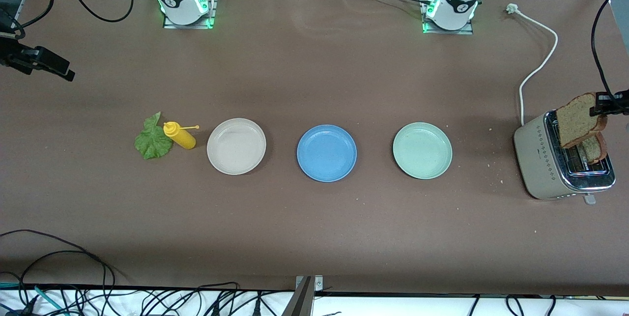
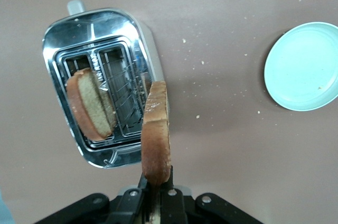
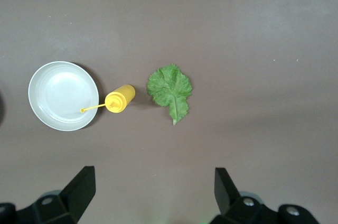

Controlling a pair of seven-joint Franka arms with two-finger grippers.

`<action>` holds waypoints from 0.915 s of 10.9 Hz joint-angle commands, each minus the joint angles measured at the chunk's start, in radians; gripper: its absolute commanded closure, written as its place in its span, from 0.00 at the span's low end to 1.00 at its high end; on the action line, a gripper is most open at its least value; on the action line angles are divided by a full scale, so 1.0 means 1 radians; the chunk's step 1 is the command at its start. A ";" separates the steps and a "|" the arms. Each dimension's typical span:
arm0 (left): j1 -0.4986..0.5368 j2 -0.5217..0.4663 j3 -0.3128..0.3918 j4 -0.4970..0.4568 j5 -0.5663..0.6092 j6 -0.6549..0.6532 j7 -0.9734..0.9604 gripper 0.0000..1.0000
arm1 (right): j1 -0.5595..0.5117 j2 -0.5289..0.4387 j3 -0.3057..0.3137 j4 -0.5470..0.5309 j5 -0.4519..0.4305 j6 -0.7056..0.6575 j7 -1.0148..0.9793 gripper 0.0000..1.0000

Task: Make sandwich in blue plate with both arms
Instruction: 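Carry the bread slice over the blue plate with the left gripper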

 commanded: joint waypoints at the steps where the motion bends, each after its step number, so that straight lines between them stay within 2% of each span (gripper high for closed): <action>1: -0.001 0.013 -0.020 -0.009 -0.123 -0.002 0.006 1.00 | -0.002 -0.004 0.000 0.010 0.017 -0.016 0.010 0.00; 2: -0.004 0.037 -0.027 -0.010 -0.186 -0.001 0.006 1.00 | -0.002 -0.004 0.000 0.010 0.017 -0.016 0.010 0.00; 4: -0.086 0.073 -0.027 -0.017 -0.283 -0.001 -0.013 1.00 | -0.002 -0.004 0.000 0.010 0.017 -0.016 0.011 0.00; 6: -0.166 0.129 -0.027 -0.019 -0.416 0.004 -0.135 1.00 | -0.002 -0.002 -0.002 0.010 0.017 -0.016 0.010 0.00; 9: -0.296 0.183 -0.027 -0.017 -0.513 0.060 -0.290 1.00 | -0.002 -0.004 -0.002 0.010 0.017 -0.016 0.010 0.00; 10: -0.327 0.212 -0.027 -0.017 -0.579 0.089 -0.315 1.00 | -0.002 -0.004 -0.002 0.010 0.017 -0.016 0.010 0.00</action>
